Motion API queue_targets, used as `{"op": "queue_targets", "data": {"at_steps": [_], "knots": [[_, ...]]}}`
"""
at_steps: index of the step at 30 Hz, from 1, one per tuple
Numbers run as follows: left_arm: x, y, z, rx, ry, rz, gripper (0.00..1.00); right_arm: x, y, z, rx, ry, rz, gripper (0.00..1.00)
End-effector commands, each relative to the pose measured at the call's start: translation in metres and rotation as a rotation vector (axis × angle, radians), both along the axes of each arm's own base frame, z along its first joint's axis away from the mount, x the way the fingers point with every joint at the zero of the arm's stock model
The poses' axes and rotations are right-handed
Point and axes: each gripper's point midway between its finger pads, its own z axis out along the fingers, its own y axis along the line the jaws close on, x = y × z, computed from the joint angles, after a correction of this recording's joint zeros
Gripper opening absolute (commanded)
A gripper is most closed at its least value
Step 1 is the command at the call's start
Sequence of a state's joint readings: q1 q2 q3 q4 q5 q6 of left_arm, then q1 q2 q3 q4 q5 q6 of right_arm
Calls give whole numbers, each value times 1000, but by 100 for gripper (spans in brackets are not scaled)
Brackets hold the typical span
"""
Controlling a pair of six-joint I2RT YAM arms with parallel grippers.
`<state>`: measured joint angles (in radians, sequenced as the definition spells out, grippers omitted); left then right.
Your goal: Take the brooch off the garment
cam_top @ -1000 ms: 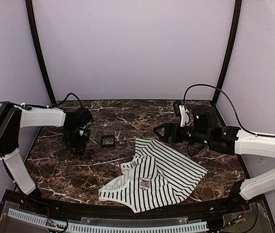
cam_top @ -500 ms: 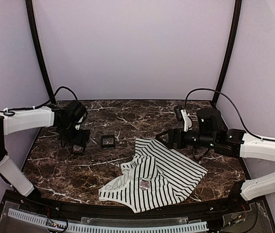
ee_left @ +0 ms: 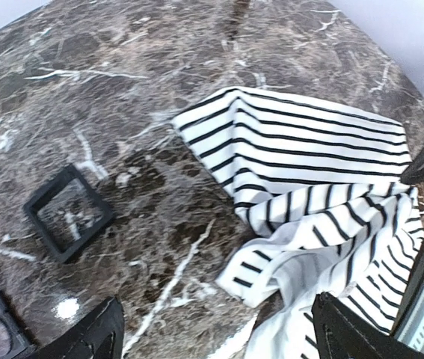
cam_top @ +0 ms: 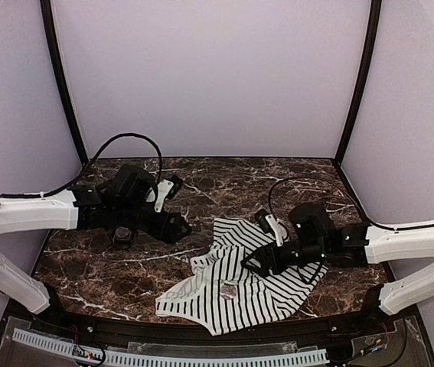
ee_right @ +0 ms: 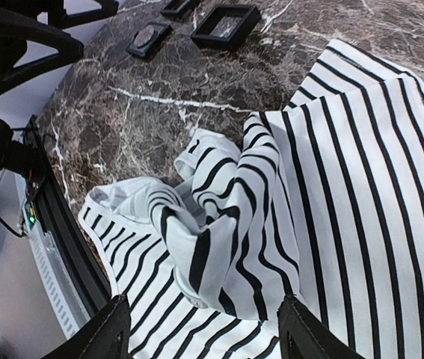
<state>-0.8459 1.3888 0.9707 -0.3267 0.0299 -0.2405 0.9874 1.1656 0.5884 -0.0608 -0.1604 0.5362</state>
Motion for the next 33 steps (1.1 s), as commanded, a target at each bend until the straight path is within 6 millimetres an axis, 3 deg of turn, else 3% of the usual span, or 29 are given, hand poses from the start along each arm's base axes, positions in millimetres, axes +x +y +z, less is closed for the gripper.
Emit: {"op": "queue_targets", "data": {"at_steps": [1,4,9,11,16,19,26,33], "knots": [[-16,-45,12,-184,12,-114,86,0,19,-5,-4,-5,28,61],[-25,-58,1,-200,45,-126,84,4,28,-10,-25,1,29,49],[-34,-70,-2,-237,59,-102,80,23,46,4,10,-26,-14,10],[-30,-70,5,-276,43,-68,79,33,55,12,33,-35,-39,0],[-26,-63,24,-383,48,38,76,68,75,23,74,-12,-132,0],[-24,-59,22,-415,115,119,69,83,87,32,126,4,-148,0],[-35,-63,12,-452,225,158,54,93,97,41,209,62,-170,0],[-38,-71,-20,-408,334,195,47,88,95,48,259,69,-152,0]]}}
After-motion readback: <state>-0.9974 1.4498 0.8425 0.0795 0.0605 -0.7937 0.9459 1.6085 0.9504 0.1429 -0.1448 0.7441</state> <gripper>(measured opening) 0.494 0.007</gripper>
